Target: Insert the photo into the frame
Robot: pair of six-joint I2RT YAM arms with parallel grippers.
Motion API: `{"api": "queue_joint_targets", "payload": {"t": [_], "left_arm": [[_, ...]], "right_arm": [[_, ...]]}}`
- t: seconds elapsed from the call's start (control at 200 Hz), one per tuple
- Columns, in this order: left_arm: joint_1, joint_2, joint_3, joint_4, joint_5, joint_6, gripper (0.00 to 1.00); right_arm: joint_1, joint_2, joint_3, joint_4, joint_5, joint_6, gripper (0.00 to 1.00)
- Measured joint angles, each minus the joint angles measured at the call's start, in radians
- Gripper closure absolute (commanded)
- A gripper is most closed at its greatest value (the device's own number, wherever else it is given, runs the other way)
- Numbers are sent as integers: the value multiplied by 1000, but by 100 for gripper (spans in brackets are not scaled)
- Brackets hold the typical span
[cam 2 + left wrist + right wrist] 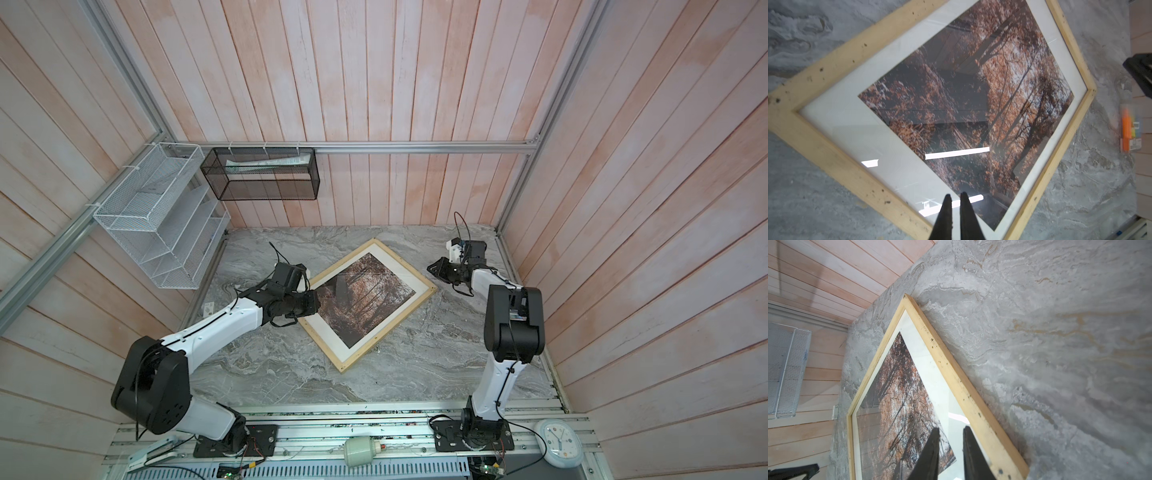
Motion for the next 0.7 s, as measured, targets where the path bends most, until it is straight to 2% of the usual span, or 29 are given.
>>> {"api": "queue_joint_targets", "payload": {"t": [0.12, 0.22, 0.325, 0.54, 0.695], "left_arm": [[80, 112, 58, 82, 21, 46, 87], [157, 221, 132, 146, 85, 81, 75], [222, 319, 211, 194, 158, 108, 70], [265, 521, 428, 209, 254, 163, 69], [284, 611, 503, 196, 278, 173, 69]], "right_arm": [[2, -105, -203, 91, -9, 44, 68], [2, -175, -349, 157, -34, 80, 62], [7, -242, -462, 223, -66, 111, 56], [45, -340, -633, 380, -119, 183, 42], [96, -348, -684, 433, -126, 217, 40]]}}
